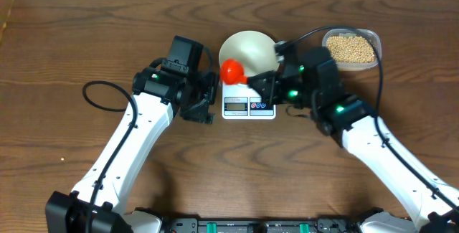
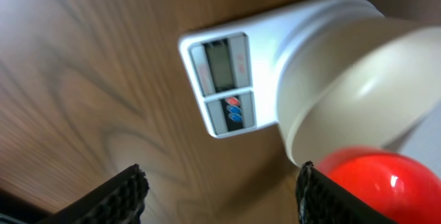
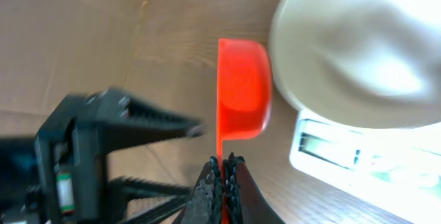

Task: Scoop item into bowl and weigh 50g on scale
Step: 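Grasp the scoop handle with the right gripper and release the left, then move the scoop with the right gripper over the soybean container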

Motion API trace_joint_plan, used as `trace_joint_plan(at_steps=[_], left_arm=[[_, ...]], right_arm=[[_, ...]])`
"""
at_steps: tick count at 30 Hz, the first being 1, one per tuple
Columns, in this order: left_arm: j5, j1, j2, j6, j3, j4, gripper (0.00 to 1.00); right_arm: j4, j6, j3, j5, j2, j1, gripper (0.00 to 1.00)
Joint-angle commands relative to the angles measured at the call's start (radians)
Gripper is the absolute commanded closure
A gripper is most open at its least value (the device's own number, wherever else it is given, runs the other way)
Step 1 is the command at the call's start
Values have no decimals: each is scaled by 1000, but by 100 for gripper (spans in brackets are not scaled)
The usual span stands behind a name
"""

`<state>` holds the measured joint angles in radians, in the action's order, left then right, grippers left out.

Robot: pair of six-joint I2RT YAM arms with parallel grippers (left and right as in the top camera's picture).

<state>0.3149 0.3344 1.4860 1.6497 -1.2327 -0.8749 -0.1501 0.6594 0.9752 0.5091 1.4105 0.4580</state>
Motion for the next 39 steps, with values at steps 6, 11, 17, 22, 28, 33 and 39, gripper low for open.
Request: trace_joint_plan(at_steps=[6, 11, 17, 22, 28, 33, 39], left_arm=[[-289, -2, 10, -377, 0, -47, 28], [-388, -2, 10, -649, 0, -41, 28], [-382, -2, 10, -698, 0, -44, 28], [-312, -2, 10, -889, 0, 16, 28], [-235, -1, 10, -999, 3, 42, 28], [-235, -1, 10, -999, 16, 43, 29], [-185, -1, 10, -1076, 27, 43, 29]], right_arm=[[-130, -172, 18, -84, -100, -194, 99], [-240, -243, 18, -219, -182, -308, 99], [-296, -278, 18, -269, -215, -409, 99], [-303, -298, 18, -272, -214, -481, 99], [-300, -302, 18, -346, -210, -540, 99], [-254, -352, 18, -350, -170, -578, 99], [-212, -499, 18, -350, -74, -578, 99]])
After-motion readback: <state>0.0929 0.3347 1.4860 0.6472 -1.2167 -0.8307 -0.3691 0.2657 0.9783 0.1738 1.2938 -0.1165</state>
